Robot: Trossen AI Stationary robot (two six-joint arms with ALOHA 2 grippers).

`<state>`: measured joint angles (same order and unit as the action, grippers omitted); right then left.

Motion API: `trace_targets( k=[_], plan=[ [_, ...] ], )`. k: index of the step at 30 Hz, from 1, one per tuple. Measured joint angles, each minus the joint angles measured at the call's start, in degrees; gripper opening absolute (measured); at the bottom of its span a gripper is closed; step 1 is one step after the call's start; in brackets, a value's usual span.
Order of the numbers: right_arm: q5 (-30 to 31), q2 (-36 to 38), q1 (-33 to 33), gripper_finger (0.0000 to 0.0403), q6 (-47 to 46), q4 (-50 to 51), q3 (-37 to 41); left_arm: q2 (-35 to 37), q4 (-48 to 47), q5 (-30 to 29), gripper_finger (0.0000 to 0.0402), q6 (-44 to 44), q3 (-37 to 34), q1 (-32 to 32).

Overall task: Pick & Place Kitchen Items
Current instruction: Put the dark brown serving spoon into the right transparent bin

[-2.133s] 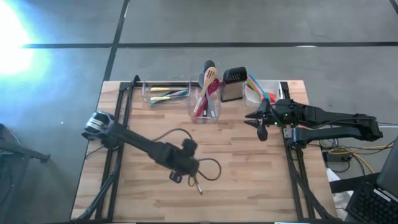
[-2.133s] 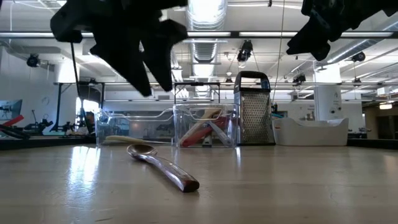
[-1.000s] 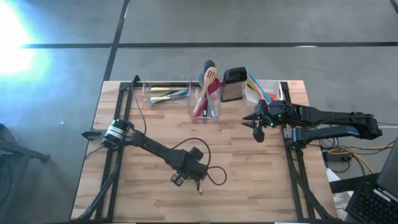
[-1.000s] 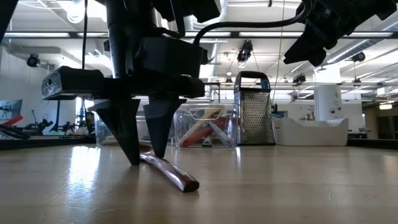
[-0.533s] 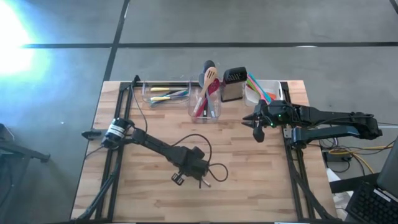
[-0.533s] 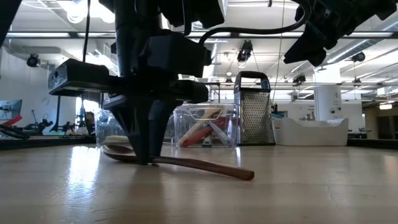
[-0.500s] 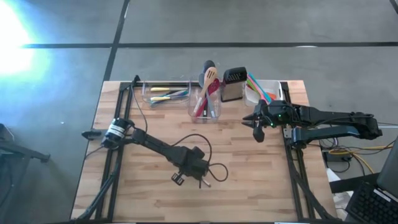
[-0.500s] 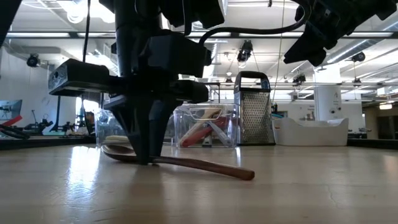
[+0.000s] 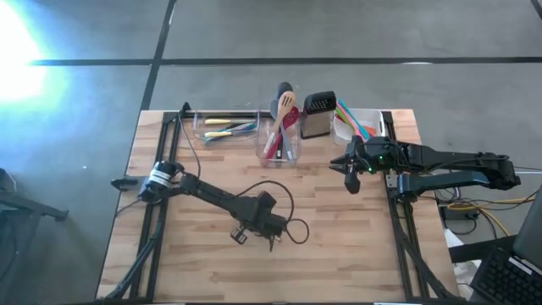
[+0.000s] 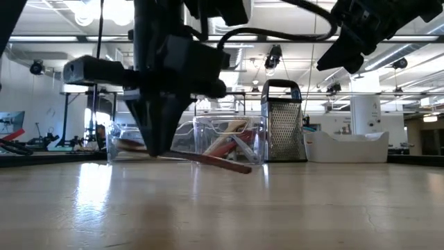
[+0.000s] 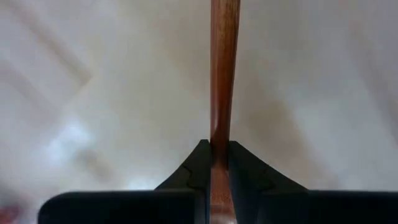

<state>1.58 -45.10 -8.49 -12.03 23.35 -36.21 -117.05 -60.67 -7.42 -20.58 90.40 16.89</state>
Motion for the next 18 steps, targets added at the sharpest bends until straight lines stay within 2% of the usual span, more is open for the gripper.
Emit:
trace_targets(
  k=[10, 14, 18],
  plan=[
    [0.0, 0.0, 0.0, 0.0089, 0.0, 0.0, 0.0, 0.0, -12.8, -28.7, 0.0033, -7.9, 5.8, -1.5],
    [0.0, 0.0, 0.0, 0.009, -0.2, 0.0, 0.0, 0.6, -15.3, -35.7, 0.0033, -11.4, 8.4, -4.0],
    [-0.1, 0.0, 0.0, 0.0083, -0.3, 0.0, 0.0, 1.9, -16.7, -38.6, 0.0033, -15.8, 11.9, -6.5]
  ],
)
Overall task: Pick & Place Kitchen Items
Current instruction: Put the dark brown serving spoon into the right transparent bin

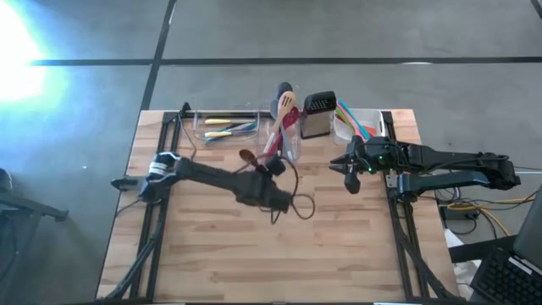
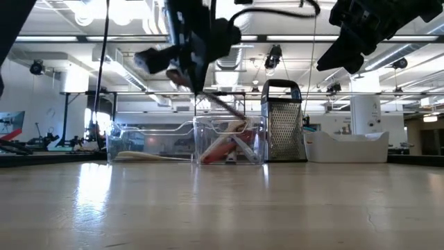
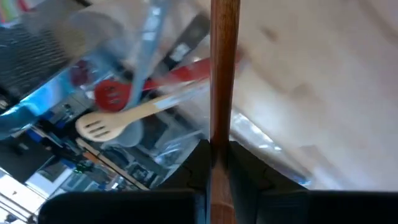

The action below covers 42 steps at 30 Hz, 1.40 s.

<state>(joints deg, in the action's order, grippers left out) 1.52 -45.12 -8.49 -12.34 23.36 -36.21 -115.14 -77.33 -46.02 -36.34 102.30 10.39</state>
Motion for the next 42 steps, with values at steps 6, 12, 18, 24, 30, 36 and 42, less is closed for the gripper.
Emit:
trace_targets(
  k=[6, 12, 18, 24, 30, 36, 42],
  plan=[
    [0.0, 0.0, 0.0, 0.0071, -0.1, 0.1, 0.0, 2.3, 0.1, -0.2, 0.0033, -13.5, 6.7, -4.8],
    [0.0, 0.0, 0.0, 0.0071, -0.1, 0.1, 0.0, 2.3, 1.3, -0.4, 0.0033, -35.8, 12.3, -11.1],
    [0.0, 0.0, 0.0, 0.0082, -0.8, 0.0, 0.3, 2.3, 8.9, -0.4, 0.0033, -57.0, 14.1, -18.5],
    [0.0, 0.0, 0.0, 0.0091, -1.5, -0.7, 1.2, 2.3, 16.0, 0.5, 0.0033, -69.0, 13.6, -25.9],
    [0.0, 0.0, 0.0, 0.0096, -0.8, -4.2, 2.5, 1.6, 20.0, 3.9, 0.0033, -74.0, 12.8, -29.8],
    [0.1, 0.0, 0.0, 0.0097, 0.2, -4.9, 2.8, -1.5, 23.3, 10.0, 0.0033, -76.4, 11.8, -30.0],
    [0.1, 0.0, 0.0, 0.0084, 0.3, -4.8, 2.9, -4.0, 25.1, 11.7, 0.0033, -77.2, 11.7, -31.2]
  ],
)
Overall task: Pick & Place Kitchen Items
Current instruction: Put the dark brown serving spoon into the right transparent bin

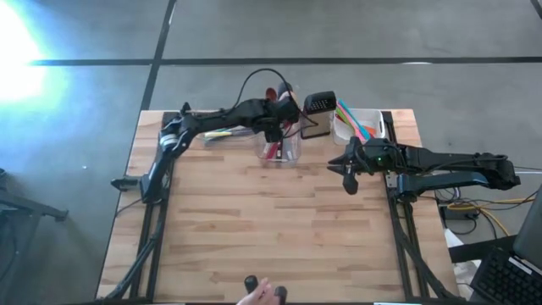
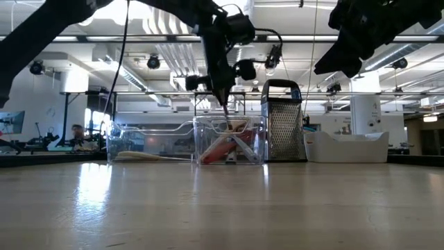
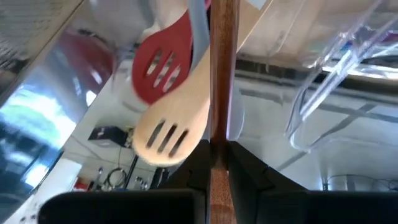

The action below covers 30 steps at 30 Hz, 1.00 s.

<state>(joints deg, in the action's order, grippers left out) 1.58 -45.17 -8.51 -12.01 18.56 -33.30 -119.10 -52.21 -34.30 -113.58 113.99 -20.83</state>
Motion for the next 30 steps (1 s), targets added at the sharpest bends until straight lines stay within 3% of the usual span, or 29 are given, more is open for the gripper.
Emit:
trace_targets(
  k=[9, 20, 30],
  plan=[
    [0.0, 0.0, 0.0, 0.007, 0.1, 0.0, 0.2, -3.3, 0.9, 0.3, 0.0033, -0.9, 0.0, -1.1],
    [0.0, 0.0, 0.0, 0.0087, 0.2, 0.0, 0.6, -6.6, 1.1, 0.4, 0.0033, -0.9, -0.5, -0.7],
    [0.0, 0.0, 0.0, 0.0095, 0.6, 0.0, 0.7, -6.8, 0.2, 5.3, 0.0033, 1.0, -0.9, 0.9]
  ],
)
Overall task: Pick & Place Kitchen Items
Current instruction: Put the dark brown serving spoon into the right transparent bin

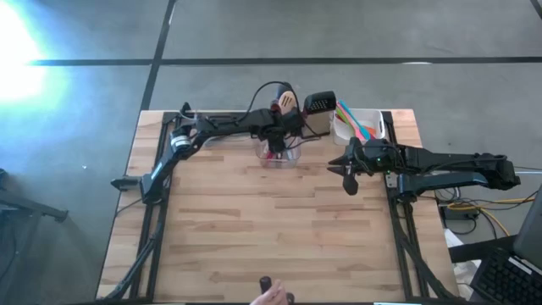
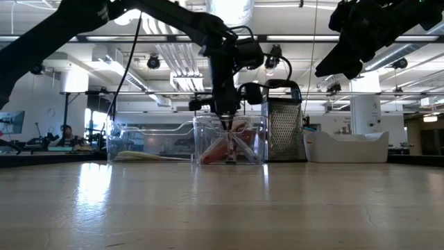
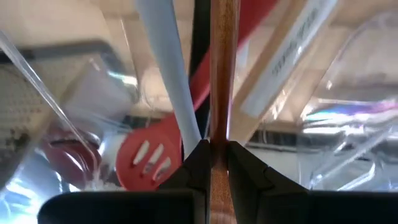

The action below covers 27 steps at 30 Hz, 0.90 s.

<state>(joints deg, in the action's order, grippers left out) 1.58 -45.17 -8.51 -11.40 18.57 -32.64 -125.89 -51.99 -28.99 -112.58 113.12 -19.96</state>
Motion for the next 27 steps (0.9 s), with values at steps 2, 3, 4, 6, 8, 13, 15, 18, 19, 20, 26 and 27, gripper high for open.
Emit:
trace_targets(
  k=[2, 3, 4, 6, 8, 13, 15, 18, 19, 20, 26, 27],
  plan=[
    [0.0, 0.0, 0.0, 0.0092, 0.0, 0.0, 0.0, 0.0, -0.1, 1.6, 0.0033, 0.7, 0.0, 0.2],
    [0.0, 0.0, 0.0, 0.009, 0.0, 0.0, 0.0, 0.0, -0.1, 2.1, 0.0033, 1.0, -0.1, 0.3],
    [0.0, 0.0, 0.0, 0.0088, 0.0, 0.0, 0.0, 0.0, -0.1, 2.2, 0.0033, 1.2, -0.3, 0.4],
    [0.0, 0.0, 0.0, 0.0084, 0.0, 0.0, 0.0, 0.0, -0.1, 2.0, 0.0033, 1.3, -1.0, 0.4],
    [0.0, 0.0, 0.0, 0.0079, -0.1, 0.0, 0.0, 0.0, -0.1, 2.0, 0.0033, 1.3, -1.8, 0.4],
    [0.0, 0.0, 0.0, 0.007, -0.2, 0.0, 0.0, 0.0, 1.5, 1.7, 0.0043, 0.9, -3.9, 0.4],
    [0.0, 0.0, 0.0, 0.0069, -0.2, 0.0, 0.0, 0.0, 2.0, 1.7, 0.0063, 0.8, -4.3, 0.5],
    [0.0, 0.0, 0.0, 0.007, -0.2, 0.0, 0.0, 0.0, 3.3, 1.7, 0.0092, 0.9, -4.4, 0.6],
    [0.0, 0.0, 0.0, 0.0071, -0.2, 0.0, 0.0, 0.0, 3.8, 1.7, 0.01, 1.2, -4.4, 0.6],
    [0.0, 0.0, 0.0, 0.0073, -0.2, 0.0, 0.0, 0.0, 4.6, 1.8, 0.0107, 1.4, -4.4, 0.6],
    [-0.1, 0.0, 0.0, 0.0084, -0.2, 0.0, 0.0, 0.5, 6.3, 2.0, 0.0128, 2.9, -4.5, 0.9],
    [-0.1, 0.0, 0.0, 0.0086, -0.2, 0.0, 0.0, 0.9, 6.2, 2.0, 0.0128, 3.0, -4.5, 1.0]
  ],
)
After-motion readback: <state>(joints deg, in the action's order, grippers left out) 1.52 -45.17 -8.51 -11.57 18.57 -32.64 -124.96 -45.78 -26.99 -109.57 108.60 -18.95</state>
